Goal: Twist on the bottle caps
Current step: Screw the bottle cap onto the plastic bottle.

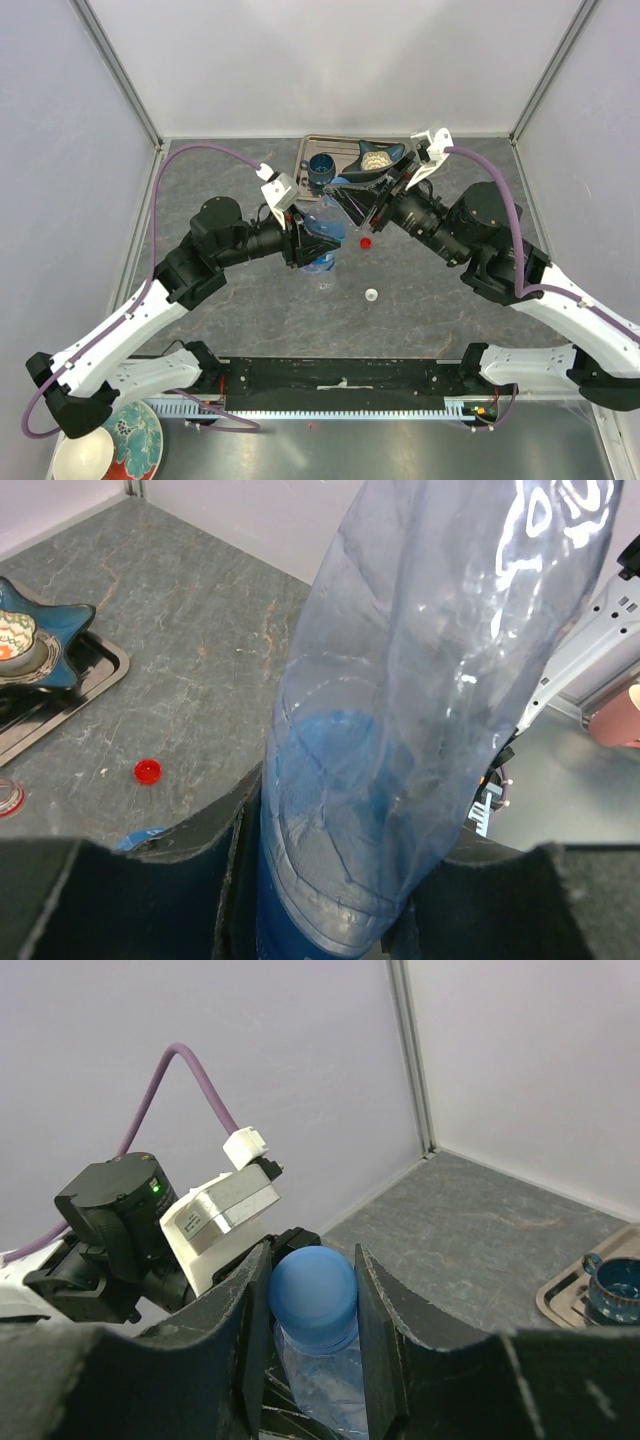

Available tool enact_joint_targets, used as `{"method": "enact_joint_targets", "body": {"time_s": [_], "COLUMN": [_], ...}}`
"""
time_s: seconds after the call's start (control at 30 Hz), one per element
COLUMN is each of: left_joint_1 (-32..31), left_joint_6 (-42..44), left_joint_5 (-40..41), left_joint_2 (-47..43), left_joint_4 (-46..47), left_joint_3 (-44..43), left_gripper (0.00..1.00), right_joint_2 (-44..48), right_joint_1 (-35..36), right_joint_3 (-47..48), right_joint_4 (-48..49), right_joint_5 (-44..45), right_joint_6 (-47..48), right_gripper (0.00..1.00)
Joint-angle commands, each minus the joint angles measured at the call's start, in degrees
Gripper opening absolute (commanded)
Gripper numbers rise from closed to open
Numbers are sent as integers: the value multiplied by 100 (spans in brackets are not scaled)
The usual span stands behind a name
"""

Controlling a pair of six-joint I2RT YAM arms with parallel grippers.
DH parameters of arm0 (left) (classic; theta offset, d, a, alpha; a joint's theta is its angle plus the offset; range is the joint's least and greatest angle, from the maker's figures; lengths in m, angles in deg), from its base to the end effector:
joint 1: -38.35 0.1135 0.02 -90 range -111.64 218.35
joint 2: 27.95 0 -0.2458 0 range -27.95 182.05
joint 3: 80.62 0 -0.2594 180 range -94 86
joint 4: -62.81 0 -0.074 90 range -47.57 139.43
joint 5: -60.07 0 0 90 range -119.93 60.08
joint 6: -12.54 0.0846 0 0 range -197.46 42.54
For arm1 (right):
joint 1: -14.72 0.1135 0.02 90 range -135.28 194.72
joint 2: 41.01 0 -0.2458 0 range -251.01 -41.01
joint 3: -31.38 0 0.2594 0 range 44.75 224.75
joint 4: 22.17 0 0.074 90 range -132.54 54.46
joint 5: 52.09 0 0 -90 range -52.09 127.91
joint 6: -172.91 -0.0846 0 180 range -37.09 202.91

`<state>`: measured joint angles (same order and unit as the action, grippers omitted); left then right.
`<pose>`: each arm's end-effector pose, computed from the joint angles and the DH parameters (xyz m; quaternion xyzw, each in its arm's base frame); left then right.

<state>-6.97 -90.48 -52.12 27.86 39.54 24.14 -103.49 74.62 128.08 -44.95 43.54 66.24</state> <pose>0.1731 -0.2205 0.3929 0.3256 0.6519 -0.4494 0.5167 0.1456 0.2346 0.5087 -0.1976 0.6019 0.4546 0.6261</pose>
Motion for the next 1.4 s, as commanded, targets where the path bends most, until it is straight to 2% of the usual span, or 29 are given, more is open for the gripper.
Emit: {"method": "enact_joint_targets", "body": {"time_s": [0.0,0.2,0.57,0.9,1.37], "left_joint_1": [331,340,366,375,384], "left_joint_6": [-562,-562,-641,-773,-992], "left_joint_5": [1543,1560,1482,919,-91], "left_joint_2": [167,132,44,-35,-106], "left_joint_4": [760,787,840,945,1165], "left_joint_3": [-467,-449,-317,-229,-19], "left_gripper": [2,2,2,2,2], "right_joint_2": [-291,-414,-537,-898,-1047], "right_joint_1": [820,1111,1287,1402,1410], "right_joint_3": [-212,-265,-291,78,500], "right_joint_4": [-1353,-1318,-1204,-1423,-1801], "right_joint_5": [-590,95,342,483,527], "right_joint_6": [-381,-513,-689,-399,-153], "right_gripper": [13,17,25,27,37]}}
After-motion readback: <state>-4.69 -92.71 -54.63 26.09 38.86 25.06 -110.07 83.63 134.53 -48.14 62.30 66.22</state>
